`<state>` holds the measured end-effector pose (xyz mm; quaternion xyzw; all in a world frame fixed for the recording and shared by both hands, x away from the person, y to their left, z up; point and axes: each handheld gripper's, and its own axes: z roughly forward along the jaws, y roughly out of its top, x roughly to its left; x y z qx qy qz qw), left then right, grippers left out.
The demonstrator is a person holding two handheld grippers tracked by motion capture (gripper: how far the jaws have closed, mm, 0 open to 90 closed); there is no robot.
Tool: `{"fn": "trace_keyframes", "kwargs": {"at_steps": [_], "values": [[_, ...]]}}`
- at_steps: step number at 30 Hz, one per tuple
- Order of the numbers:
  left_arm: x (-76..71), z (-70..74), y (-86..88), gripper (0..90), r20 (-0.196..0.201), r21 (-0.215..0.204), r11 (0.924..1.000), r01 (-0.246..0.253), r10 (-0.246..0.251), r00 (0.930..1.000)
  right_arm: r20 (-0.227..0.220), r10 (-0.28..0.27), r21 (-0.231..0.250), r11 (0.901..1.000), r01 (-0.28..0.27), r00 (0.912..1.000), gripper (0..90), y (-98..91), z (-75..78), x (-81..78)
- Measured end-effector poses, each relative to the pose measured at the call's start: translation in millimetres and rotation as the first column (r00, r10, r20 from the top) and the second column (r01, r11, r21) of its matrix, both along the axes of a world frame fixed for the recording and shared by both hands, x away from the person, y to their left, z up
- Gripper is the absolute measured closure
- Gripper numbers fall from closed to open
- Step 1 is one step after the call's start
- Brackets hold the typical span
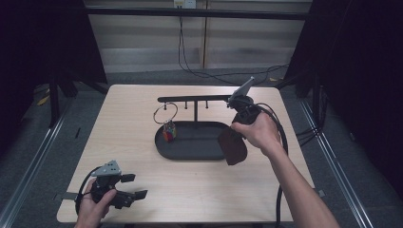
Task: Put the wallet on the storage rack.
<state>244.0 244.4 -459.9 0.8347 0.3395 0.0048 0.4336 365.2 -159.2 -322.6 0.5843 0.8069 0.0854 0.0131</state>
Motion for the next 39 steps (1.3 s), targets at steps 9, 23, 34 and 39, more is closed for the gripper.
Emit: {"fn": "trace_keyframes", "kwargs": {"at_steps": [9,23,34,39], "values": [[0.2,0.0,0.0,16.8,-0.001,0.002,1.0000,-0.001,0.001,1.0000,0.002,-0.031,-0.002,0.9995,0.031,0.9995,71.3,-6.3,-0.4,10.9],[0.8,0.2,0.8,16.8,-0.002,-0.001,1.0000,-0.006,0.006,1.0000,0.030,-0.053,-0.007,0.9986,0.053,0.9982,71.3,-3.0,-8.0,29.5],[0.5,0.4,1.1,16.8,-0.003,0.000,1.0000,-0.003,0.003,1.0000,0.047,-0.116,0.127,0.9860,0.109,0.9922,71.5,-16.4,-19.7,41.9],[0.5,0.7,1.4,16.8,0.000,0.002,1.0000,-0.006,0.006,1.0000,0.052,-0.146,0.195,0.9716,0.134,0.9879,71.6,-22.1,-25.5,43.5]]}}
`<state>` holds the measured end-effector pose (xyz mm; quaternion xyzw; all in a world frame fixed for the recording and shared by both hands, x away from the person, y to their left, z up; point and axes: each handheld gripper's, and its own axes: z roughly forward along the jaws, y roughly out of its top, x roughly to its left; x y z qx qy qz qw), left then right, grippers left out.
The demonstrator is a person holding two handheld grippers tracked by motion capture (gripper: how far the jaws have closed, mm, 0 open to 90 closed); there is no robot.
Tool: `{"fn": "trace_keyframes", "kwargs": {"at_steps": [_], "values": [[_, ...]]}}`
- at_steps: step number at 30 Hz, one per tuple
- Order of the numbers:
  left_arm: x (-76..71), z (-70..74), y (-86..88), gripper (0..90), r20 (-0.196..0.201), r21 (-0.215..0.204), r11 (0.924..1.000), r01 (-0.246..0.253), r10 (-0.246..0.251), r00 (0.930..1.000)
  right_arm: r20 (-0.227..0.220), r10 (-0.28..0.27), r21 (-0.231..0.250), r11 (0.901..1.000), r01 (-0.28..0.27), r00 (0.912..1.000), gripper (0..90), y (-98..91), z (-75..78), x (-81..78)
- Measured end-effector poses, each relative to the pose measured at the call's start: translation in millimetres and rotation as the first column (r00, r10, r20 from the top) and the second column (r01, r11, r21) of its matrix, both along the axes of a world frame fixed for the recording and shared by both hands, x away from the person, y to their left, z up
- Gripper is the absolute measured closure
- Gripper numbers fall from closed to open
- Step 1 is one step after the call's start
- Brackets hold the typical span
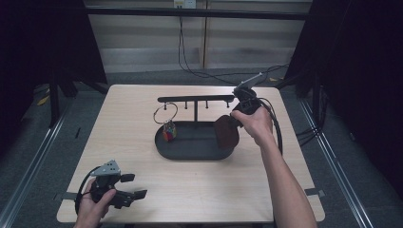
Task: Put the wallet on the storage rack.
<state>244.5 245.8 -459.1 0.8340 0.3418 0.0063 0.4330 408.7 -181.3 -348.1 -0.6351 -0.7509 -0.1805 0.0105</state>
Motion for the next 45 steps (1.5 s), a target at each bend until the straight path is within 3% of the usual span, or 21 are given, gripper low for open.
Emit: {"fn": "trace_keyframes", "kwargs": {"at_steps": [9,15,23,38,45], "values": [[0.2,0.1,0.6,16.8,-0.001,-0.001,1.0000,-0.002,0.002,1.0000,0.011,-0.027,0.088,0.9958,0.025,0.9996,71.6,-5.3,-15.9,3.1],[0.0,0.3,1.1,16.8,0.000,-0.005,1.0000,-0.004,0.004,1.0000,0.015,-0.053,0.151,0.9873,0.051,0.9985,71.6,-8.5,-26.5,5.0],[-0.2,0.5,1.2,16.8,0.001,-0.005,1.0000,-0.003,0.003,1.0000,0.005,-0.077,0.197,0.9775,0.074,0.9970,71.6,-13.9,-41.3,5.4],[0.8,0.3,1.2,16.8,-0.004,-0.005,1.0000,-0.004,0.004,1.0000,-0.030,-0.099,0.199,0.9745,0.103,0.9946,71.3,-14.8,-70.1,8.9],[1.6,-0.2,1.3,16.9,-0.008,-0.005,1.0000,-0.004,0.004,1.0000,-0.019,-0.113,0.215,0.9698,0.115,0.9934,69.7,-18.7,-76.2,10.3]]}}
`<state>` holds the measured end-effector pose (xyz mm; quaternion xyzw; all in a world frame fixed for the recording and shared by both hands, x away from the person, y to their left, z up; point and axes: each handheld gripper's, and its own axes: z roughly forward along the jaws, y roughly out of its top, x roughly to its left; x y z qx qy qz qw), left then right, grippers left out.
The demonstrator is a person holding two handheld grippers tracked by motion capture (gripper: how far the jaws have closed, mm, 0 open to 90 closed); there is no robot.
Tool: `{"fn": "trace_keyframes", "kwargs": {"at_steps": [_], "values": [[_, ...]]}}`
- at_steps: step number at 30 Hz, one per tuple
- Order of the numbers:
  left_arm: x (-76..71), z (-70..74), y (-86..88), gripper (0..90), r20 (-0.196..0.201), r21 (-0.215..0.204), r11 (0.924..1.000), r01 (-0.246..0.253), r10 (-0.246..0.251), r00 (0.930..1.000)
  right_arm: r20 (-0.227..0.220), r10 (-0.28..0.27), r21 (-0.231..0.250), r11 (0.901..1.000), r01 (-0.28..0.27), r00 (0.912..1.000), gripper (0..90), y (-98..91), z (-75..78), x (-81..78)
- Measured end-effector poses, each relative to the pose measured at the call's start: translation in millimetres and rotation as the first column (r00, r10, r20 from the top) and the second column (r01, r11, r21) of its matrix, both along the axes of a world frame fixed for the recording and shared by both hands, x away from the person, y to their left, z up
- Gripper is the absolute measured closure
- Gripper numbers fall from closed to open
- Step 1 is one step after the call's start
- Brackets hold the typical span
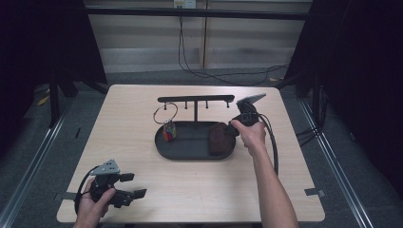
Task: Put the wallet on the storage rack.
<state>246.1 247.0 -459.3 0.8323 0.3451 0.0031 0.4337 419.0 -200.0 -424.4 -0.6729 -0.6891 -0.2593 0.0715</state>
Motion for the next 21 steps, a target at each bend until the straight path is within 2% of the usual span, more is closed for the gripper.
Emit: {"fn": "trace_keyframes", "kwargs": {"at_steps": [2,5,9,12,14,18,19,21], "values": [[0.0,-0.1,-0.3,16.9,-0.001,-0.001,1.0000,0.001,-0.001,1.0000,0.003,0.003,-0.002,1.0000,-0.003,1.0000,69.1,0.1,-0.4,0.9],[0.4,-0.3,-0.2,16.9,-0.005,-0.003,1.0000,-0.001,0.001,1.0000,0.030,-0.002,-0.004,1.0000,0.002,0.9996,67.4,1.9,-2.6,1.4],[0.7,-0.5,0.1,16.9,-0.003,-0.001,1.0000,-0.002,0.002,1.0000,0.037,-0.023,0.013,0.9997,0.022,0.9991,65.1,1.6,-7.0,4.0],[1.1,-0.7,0.1,16.9,-0.004,-0.004,1.0000,-0.004,0.004,1.0000,0.033,-0.008,-0.038,0.9992,0.009,0.9994,63.2,3.2,-9.1,5.3],[0.7,0.0,0.4,16.8,0.000,-0.002,1.0000,0.000,0.000,1.0000,0.041,-0.011,-0.037,0.9992,0.013,0.9991,62.6,1.7,-10.8,5.1],[0.9,-0.2,-0.1,16.9,-0.002,-0.003,1.0000,0.001,-0.001,1.0000,0.048,-0.013,-0.042,0.9990,0.015,0.9987,49.7,1.9,-10.8,4.0],[0.7,-0.3,-0.4,16.9,-0.003,-0.004,1.0000,0.003,-0.003,1.0000,0.060,-0.007,-0.059,0.9982,0.010,0.9982,50.5,1.7,-10.3,3.6],[0.3,-0.1,-0.9,16.9,-0.001,-0.002,1.0000,0.006,-0.006,1.0000,0.069,0.000,-0.038,0.9993,0.003,0.9976,49.1,2.2,-9.1,2.3]]}}
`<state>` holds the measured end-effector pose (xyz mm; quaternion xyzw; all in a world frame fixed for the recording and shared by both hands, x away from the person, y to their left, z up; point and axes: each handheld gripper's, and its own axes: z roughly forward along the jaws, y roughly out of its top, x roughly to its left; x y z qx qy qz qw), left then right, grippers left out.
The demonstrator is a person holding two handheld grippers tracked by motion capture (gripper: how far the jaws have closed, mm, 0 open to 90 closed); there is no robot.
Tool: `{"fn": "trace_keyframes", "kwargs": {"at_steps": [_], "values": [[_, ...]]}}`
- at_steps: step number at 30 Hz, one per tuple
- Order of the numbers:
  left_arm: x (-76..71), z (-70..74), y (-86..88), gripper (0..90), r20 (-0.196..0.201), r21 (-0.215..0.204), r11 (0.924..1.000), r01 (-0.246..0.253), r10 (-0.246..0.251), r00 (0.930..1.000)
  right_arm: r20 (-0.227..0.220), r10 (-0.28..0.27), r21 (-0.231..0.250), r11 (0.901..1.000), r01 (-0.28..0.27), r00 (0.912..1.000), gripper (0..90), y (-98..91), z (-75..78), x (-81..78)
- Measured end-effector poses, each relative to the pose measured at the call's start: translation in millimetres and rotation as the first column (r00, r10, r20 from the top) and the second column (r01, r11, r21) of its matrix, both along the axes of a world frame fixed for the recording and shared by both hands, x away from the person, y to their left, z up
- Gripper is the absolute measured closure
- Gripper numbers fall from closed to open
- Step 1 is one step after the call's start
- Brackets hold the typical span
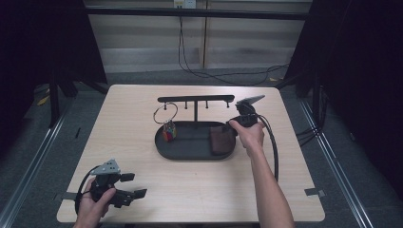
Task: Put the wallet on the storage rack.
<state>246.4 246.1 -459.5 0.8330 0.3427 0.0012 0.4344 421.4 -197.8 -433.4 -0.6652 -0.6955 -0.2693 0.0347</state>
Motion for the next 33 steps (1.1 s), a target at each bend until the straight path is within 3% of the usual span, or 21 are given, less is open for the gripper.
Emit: {"fn": "trace_keyframes", "kwargs": {"at_steps": [12,21,29,33], "values": [[-0.3,0.6,0.1,16.9,0.003,0.000,1.0000,-0.002,0.002,1.0000,0.085,0.043,0.004,0.9990,-0.044,0.9954,36.8,-1.9,19.2,-16.0],[-0.8,0.5,0.3,16.9,0.004,-0.003,1.0000,-0.006,0.006,1.0000,0.134,0.041,0.013,0.9990,-0.043,0.9901,28.6,-9.5,35.5,-33.5],[-0.4,0.8,1.8,16.9,0.006,-0.001,0.9999,-0.013,0.013,0.9999,0.191,0.070,0.025,0.9968,-0.076,0.9791,25.6,-8.5,38.8,-49.5],[-0.6,0.7,1.8,16.9,0.006,-0.003,0.9999,-0.015,0.015,0.9999,0.201,0.078,0.027,0.9960,-0.086,0.9764,24.9,-8.0,31.6,-58.4]]}}
